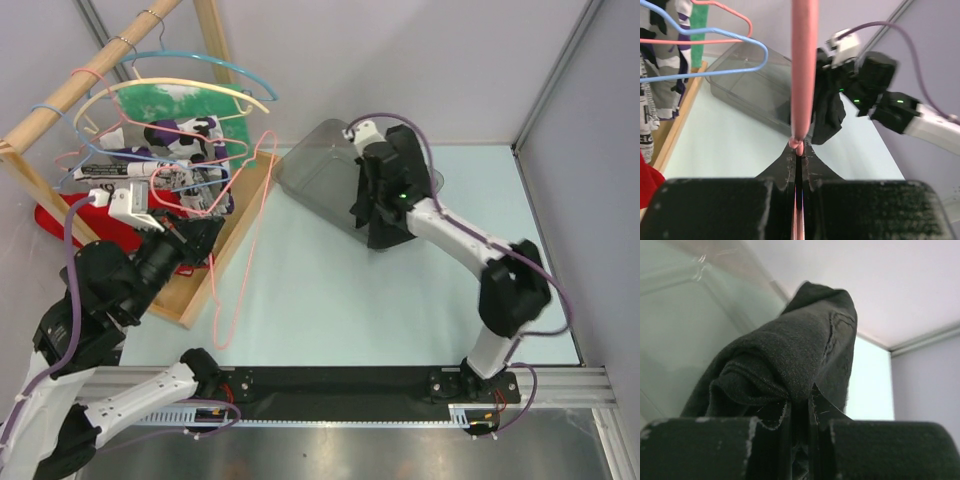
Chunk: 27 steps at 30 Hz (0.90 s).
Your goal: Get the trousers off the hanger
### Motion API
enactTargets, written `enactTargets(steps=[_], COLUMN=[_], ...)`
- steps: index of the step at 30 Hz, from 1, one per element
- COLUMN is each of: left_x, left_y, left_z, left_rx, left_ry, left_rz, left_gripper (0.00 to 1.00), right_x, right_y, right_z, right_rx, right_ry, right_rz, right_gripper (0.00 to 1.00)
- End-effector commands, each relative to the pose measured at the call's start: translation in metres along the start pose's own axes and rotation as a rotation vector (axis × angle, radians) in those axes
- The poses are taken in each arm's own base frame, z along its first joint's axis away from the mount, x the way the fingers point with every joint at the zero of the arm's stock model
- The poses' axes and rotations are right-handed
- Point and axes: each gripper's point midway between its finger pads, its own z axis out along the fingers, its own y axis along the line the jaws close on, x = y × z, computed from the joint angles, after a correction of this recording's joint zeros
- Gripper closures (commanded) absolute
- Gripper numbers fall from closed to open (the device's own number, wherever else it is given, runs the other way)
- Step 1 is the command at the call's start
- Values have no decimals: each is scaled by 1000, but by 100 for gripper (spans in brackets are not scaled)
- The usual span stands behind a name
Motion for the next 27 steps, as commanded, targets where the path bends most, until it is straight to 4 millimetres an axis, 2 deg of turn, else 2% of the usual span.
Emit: enactTargets(steps=[1,3,4,7,10,13,17,19,20,21,22,23,24,26,27], left_x=[-30,-33,-34,-35,-32,-26,-12,-6,-3,-3,-1,-1,-1,-3,-3], left_y=[3,5,5,5,3,-4,-10,-12,-14,-15,-15,-15,-15,-16,-16], left_z=[-14,-17,-18,-18,-17,-16,-9,-4,-2,-1,1,2,3,3,4], left_rx=[-9,-14,-13,-18,-10,18,41,42,46,47,43,40,35,33,32], left_ry=[-99,-109,-112,-111,-90,-53,10,31,45,47,53,53,52,48,46], left_rz=[20,22,29,33,30,18,11,-1,-2,-5,-11,-14,-19,-33,-33], left_gripper=[100,100,99,100,100,99,100,100,100,100,100,100,100,100,99], right_x=[-47,-56,-43,-30,-17,-5,-6,-10,-4,-13,-13,-7,-17,-14,-15], right_y=[35,52,73,104,123,142,138,133,133,125,121,119,110,101,99], right_z=[36,49,64,87,96,100,96,89,82,74,68,59,47,27,18], right_rx=[-14,-26,-43,-56,-87,-122,-122,-119,-127,-129,-132,-137,-143,-140,-144], right_ry=[-110,-111,-82,-39,1,27,76,106,144,145,161,201,198,239,249], right_rz=[42,42,19,12,27,45,76,118,109,129,136,144,157,156,156], right_gripper=[100,100,100,99,94,77,50,45,33,27,24,16,15,6,5])
